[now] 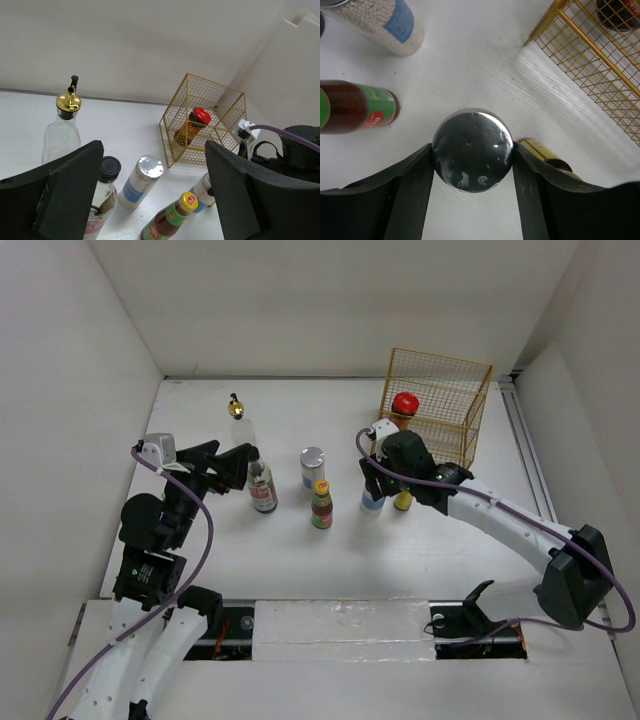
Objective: Organize the condiment bottles
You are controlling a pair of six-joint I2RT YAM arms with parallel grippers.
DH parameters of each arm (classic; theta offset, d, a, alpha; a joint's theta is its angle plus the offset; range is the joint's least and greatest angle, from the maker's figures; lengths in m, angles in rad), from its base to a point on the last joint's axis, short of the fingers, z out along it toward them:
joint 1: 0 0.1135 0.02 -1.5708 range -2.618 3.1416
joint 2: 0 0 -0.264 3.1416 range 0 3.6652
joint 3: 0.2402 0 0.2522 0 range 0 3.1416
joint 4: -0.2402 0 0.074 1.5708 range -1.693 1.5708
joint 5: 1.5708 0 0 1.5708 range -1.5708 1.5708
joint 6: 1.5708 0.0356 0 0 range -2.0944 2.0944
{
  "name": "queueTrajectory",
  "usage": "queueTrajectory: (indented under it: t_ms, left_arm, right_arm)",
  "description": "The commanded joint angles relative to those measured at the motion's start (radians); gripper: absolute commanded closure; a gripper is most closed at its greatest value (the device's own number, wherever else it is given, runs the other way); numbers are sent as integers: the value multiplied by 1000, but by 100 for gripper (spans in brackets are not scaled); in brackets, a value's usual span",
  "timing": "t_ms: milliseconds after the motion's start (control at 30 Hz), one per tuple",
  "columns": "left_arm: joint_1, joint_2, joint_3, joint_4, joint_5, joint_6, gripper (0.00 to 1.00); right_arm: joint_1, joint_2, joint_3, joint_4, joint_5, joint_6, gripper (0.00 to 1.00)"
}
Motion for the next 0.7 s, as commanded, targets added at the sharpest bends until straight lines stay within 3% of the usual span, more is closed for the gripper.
queueTrajectory:
  t_ms: [0,167,367,533,667]
  left_arm:
    - [2,-4,13,20,3,14,21]
    - [2,5,13,20,47,24,0]
    - [2,5,35,5,20,15,0]
    - [2,-21,58,-35,-80,15,0]
    - [2,-43,68,-46,-108,26,0]
  right_arm:
    - [-2,-37,38,120,-8,8,46]
    - [-2,-173,111,182,59,-1,50]
    - [-112,-226,248,205,102,-48,52]
    - [-293,-201,320,232,113,-58,52]
    - [-432,-120,377,232,38,-58,52]
